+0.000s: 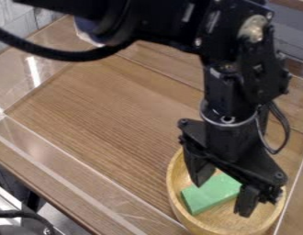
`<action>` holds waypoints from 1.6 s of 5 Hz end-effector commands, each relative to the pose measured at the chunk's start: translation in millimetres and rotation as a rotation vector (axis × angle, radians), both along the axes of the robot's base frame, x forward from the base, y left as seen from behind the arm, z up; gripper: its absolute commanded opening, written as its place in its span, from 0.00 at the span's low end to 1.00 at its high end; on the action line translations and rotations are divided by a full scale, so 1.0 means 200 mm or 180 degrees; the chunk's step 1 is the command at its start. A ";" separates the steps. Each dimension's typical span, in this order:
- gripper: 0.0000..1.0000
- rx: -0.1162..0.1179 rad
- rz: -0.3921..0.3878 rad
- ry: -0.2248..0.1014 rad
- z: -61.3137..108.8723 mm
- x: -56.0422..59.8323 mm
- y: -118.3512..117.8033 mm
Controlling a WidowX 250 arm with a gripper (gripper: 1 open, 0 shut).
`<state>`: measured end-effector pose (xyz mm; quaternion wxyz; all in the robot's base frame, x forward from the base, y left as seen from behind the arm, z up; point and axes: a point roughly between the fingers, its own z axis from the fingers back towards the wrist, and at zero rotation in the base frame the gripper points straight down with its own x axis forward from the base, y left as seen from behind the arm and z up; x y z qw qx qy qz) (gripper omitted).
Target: Put the green block in the brown bowl
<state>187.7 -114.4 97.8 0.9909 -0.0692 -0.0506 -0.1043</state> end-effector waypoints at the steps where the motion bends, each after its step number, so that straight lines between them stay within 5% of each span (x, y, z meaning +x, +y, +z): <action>1: 1.00 -0.0083 0.0007 -0.0127 0.05 0.05 0.01; 4: 1.00 -0.0148 0.0050 -0.0199 0.10 0.12 0.09; 6: 1.00 -0.0178 0.0201 -0.0345 0.30 0.25 0.27; 8: 1.00 -0.0169 0.0142 -0.0364 0.21 0.29 0.25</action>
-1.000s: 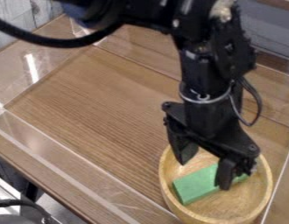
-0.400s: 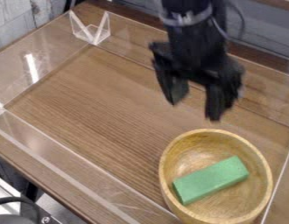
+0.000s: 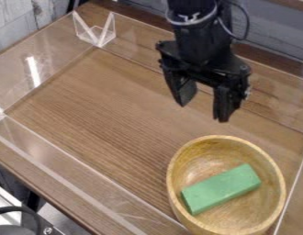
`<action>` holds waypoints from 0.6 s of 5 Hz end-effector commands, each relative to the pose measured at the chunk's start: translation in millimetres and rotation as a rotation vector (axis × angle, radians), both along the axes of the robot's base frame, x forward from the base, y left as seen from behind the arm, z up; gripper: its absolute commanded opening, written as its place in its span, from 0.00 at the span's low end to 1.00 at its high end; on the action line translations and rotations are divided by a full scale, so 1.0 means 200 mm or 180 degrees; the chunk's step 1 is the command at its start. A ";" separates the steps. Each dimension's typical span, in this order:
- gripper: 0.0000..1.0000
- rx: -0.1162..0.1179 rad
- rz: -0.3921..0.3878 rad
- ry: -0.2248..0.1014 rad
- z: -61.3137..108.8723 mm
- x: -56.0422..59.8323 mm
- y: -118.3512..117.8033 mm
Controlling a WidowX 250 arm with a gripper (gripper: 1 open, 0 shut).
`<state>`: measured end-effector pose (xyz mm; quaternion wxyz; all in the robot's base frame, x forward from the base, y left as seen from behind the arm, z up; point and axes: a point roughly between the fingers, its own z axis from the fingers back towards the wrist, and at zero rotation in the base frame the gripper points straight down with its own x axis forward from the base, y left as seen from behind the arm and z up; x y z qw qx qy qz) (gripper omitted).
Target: Put the green block in the brown bowl
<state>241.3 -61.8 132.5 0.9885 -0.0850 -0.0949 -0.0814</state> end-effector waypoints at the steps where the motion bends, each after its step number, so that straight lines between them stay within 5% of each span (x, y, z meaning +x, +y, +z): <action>1: 1.00 -0.0028 -0.0045 -0.0104 0.01 0.02 -0.02; 3: 1.00 -0.0029 -0.0101 -0.0111 -0.08 0.04 -0.06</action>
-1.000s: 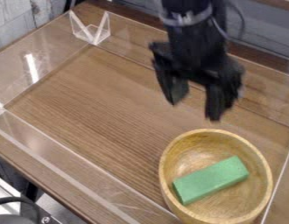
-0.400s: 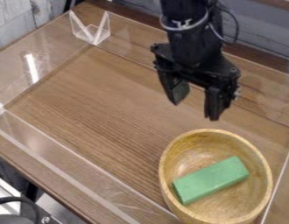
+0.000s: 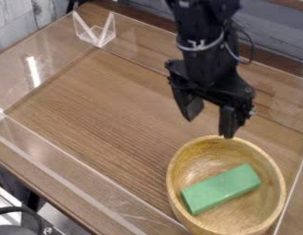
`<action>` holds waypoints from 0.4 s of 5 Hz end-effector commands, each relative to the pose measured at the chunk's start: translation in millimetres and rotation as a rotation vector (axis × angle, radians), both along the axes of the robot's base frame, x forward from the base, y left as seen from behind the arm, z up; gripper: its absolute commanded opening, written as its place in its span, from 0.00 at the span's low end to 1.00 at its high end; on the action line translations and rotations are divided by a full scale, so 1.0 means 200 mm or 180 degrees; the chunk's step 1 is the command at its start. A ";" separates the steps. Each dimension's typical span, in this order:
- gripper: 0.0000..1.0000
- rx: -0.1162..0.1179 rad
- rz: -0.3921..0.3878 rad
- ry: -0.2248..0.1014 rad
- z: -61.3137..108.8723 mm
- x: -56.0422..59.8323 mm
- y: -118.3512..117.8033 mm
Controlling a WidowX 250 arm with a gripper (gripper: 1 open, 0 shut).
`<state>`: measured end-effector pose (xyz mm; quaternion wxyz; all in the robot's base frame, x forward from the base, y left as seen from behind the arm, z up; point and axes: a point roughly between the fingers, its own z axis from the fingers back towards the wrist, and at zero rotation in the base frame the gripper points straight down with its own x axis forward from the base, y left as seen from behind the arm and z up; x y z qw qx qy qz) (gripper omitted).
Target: Put the green block in the brown bowl
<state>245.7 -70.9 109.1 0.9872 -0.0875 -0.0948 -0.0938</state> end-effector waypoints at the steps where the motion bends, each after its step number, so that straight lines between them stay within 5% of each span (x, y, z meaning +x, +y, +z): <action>1: 1.00 -0.0009 -0.0049 -0.0117 0.00 0.04 -0.03; 2: 1.00 -0.0002 -0.0085 -0.0134 -0.06 0.05 -0.05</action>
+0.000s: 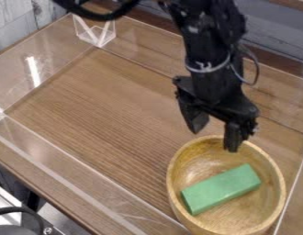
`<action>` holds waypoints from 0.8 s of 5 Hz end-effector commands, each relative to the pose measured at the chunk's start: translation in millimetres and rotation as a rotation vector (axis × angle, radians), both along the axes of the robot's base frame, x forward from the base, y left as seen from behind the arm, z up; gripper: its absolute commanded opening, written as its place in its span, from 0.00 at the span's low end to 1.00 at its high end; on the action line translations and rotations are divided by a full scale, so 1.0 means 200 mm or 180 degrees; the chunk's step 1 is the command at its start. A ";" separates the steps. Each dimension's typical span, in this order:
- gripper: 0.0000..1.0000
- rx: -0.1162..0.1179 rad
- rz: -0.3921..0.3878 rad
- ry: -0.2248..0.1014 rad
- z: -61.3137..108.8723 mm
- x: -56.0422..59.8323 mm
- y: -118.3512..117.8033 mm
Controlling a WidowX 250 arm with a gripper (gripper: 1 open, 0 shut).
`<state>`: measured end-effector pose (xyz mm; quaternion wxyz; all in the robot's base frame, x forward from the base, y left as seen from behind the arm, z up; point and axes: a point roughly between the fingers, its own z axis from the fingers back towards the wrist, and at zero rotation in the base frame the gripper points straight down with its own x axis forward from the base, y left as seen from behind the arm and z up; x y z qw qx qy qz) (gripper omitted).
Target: Put the green block in the brown bowl
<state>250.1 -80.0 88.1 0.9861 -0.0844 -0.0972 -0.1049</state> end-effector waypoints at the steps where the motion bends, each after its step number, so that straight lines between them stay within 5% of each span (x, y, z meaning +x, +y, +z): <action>1: 1.00 -0.0025 -0.0049 -0.0110 -0.01 0.03 -0.03; 4: 1.00 -0.0026 -0.0055 -0.0094 -0.12 0.04 -0.03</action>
